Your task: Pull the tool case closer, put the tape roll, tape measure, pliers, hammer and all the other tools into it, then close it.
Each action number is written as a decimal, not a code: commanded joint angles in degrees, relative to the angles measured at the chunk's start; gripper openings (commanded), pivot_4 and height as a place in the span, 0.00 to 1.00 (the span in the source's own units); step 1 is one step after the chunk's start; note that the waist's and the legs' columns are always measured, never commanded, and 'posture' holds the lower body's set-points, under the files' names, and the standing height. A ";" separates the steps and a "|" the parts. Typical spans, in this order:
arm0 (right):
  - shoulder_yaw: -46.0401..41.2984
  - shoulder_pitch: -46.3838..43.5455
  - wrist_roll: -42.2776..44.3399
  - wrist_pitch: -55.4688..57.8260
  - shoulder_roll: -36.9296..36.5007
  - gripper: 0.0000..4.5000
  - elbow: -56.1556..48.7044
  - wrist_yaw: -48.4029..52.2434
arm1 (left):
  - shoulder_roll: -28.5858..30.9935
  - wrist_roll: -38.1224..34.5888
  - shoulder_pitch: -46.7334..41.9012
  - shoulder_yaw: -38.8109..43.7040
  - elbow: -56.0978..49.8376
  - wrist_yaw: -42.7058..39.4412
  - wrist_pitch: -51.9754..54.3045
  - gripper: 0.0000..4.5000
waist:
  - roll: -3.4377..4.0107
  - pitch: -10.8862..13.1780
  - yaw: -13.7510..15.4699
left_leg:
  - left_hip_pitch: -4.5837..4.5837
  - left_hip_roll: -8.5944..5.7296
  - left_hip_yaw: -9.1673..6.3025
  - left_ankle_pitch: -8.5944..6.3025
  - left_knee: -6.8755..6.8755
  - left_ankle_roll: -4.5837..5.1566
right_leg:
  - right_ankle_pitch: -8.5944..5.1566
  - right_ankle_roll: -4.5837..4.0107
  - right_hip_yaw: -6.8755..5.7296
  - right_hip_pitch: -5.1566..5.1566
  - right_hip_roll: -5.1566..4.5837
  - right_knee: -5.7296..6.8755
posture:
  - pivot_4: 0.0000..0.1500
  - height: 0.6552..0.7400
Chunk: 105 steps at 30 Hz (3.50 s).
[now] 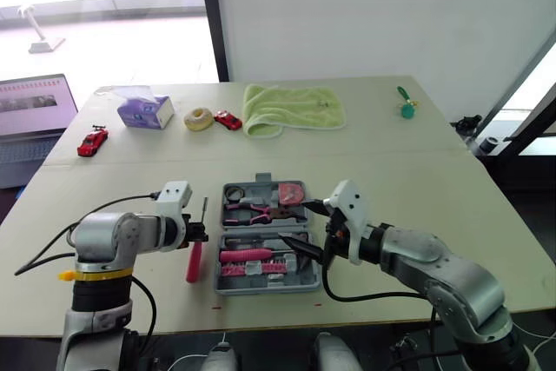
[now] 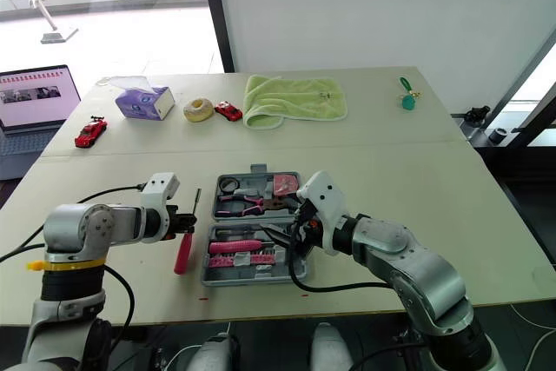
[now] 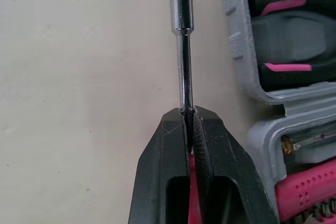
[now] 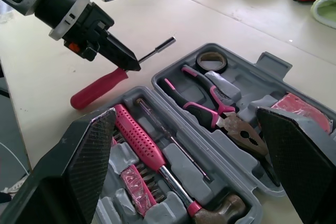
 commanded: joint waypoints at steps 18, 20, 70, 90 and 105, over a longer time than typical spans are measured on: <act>-2.07 1.86 1.32 0.20 0.71 1.00 -4.49 -2.32 | 3.85 -4.51 10.15 12.01 -12.21 -5.08 -6.51 0.89 | 0.17 -0.15 0.28 | -0.09 0.00 0.00 0.00 -0.01 0.00 | -0.01 -0.02 0.01 -0.07 -0.01 -0.03 | 1.00 1.00; -1.99 2.25 1.40 -0.04 1.08 1.00 -4.47 -2.46 | 4.21 -5.02 15.23 13.77 -17.16 -6.81 -11.21 0.89 | 0.16 -0.15 0.24 | -0.11 0.00 0.01 -0.01 -0.01 -0.01 | -0.01 -0.02 0.01 -0.06 -0.02 -0.08 | 1.00 1.00; -1.82 7.37 2.36 0.46 1.95 1.00 -7.81 -6.54 | 2.87 2.51 16.87 2.33 -5.42 -11.89 -38.25 0.13 | 0.08 -0.15 1.87 | -0.15 0.01 0.05 0.00 -0.01 -0.04 | -0.05 -0.18 -0.01 0.04 -0.01 -0.37 | 1.00 1.00; -16.82 12.88 6.80 -8.41 -15.79 1.00 -3.12 16.19 | 40.63 -17.69 -0.56 -11.55 -21.49 -45.64 -17.37 0.13 | -0.10 0.18 1.70 | -0.53 0.01 0.08 0.00 -0.02 -0.04 | -0.04 -0.25 -0.01 -0.03 -0.02 -0.84 | 1.00 1.00; -17.69 8.72 5.76 -10.87 -19.78 1.00 1.86 21.63 | 45.43 -14.00 -18.77 -40.03 -31.03 -50.53 -9.31 0.13 | -0.20 0.36 1.93 | -0.81 0.01 0.06 -0.02 0.15 0.02 | 0.04 -0.11 -0.04 -0.22 0.01 -0.80 | 1.00 1.00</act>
